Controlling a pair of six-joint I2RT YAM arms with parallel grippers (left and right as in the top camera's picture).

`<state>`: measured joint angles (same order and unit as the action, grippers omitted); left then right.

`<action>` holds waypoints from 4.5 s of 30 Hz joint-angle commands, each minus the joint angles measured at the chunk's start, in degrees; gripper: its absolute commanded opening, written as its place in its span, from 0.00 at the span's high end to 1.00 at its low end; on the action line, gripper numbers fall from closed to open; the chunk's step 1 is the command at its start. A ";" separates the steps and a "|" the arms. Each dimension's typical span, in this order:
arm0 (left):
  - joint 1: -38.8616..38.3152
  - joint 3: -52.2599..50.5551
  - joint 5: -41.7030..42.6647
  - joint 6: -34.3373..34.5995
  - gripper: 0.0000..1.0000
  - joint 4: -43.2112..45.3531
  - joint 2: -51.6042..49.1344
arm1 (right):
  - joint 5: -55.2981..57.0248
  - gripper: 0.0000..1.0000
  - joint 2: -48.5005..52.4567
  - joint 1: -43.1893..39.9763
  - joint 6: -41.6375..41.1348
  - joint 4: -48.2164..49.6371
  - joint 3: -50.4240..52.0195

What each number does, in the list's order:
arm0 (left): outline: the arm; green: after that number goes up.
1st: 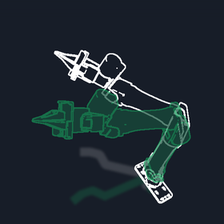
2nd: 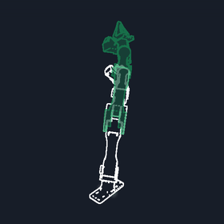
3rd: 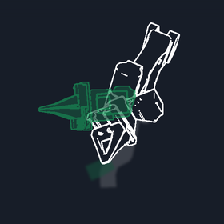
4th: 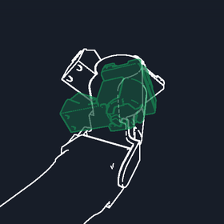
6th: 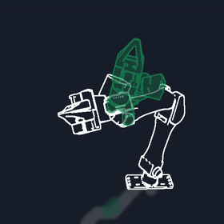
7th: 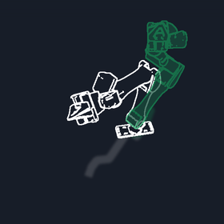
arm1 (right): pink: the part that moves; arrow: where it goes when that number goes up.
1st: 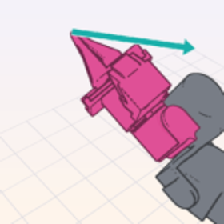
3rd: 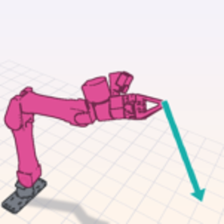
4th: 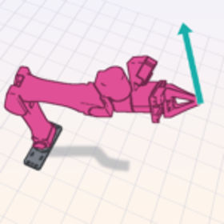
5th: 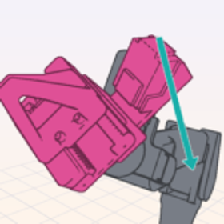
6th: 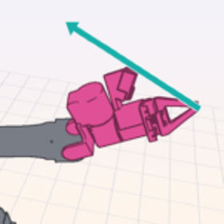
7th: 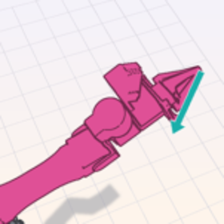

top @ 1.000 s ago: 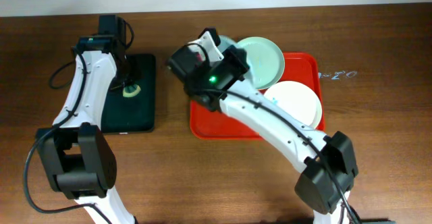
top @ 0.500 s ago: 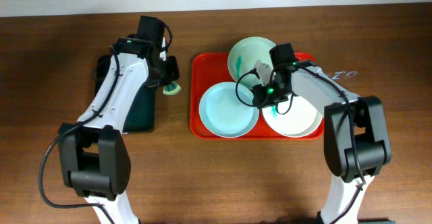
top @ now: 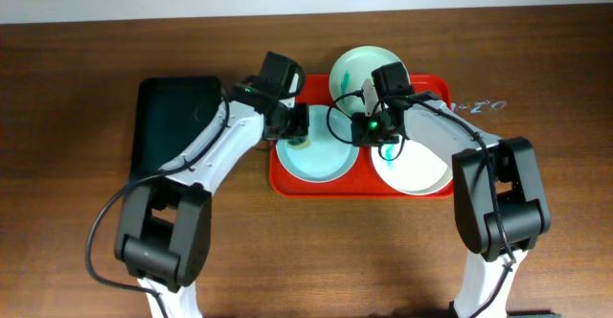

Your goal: Clean dirty plates on tray and stack at the side

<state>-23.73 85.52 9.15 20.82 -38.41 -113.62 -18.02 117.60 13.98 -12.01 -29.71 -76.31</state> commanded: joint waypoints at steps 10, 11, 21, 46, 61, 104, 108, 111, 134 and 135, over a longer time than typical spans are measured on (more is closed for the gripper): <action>-0.13 -6.45 -35.56 1.01 1.00 8.74 -6.47 | 2.23 0.96 -0.07 0.63 -0.52 -0.46 0.57; -0.17 -5.99 -35.26 1.01 1.00 8.52 -5.27 | 2.23 0.96 -0.07 0.63 -0.52 -0.46 0.57; -2.01 -16.55 -12.70 -1.75 1.00 8.09 3.56 | 2.21 0.96 -0.07 0.63 -0.52 -0.48 0.57; -1.95 -10.23 -41.83 -1.79 1.00 9.20 -1.99 | 2.25 0.96 -0.07 0.63 -0.28 -1.53 0.57; 18.93 -7.50 -14.75 -0.50 1.00 -2.45 15.50 | 86.97 0.96 -12.68 25.31 37.40 -2.29 -12.96; 18.86 -7.52 -17.92 -0.50 1.00 -4.17 15.50 | 17.40 0.24 4.96 -10.71 11.39 4.42 -19.37; 18.86 -7.52 -17.94 -0.48 1.00 -4.11 15.50 | 17.20 0.39 9.33 -10.71 11.63 5.27 -19.37; 18.86 -7.52 -17.94 -0.50 1.00 -4.11 15.50 | 17.22 0.56 10.51 -10.60 11.63 4.68 -18.99; 18.12 -7.52 -6.29 -0.50 1.00 -2.75 14.58 | 5.95 0.60 9.49 -1.62 9.64 -13.40 -18.73; 16.81 -7.52 -4.31 -0.50 1.00 -1.88 13.79 | 6.08 0.63 10.10 -1.62 9.64 -13.55 -18.73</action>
<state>-5.32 77.89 -0.86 19.77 -41.43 -98.15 -14.15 127.24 12.10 -2.59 -43.20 -94.87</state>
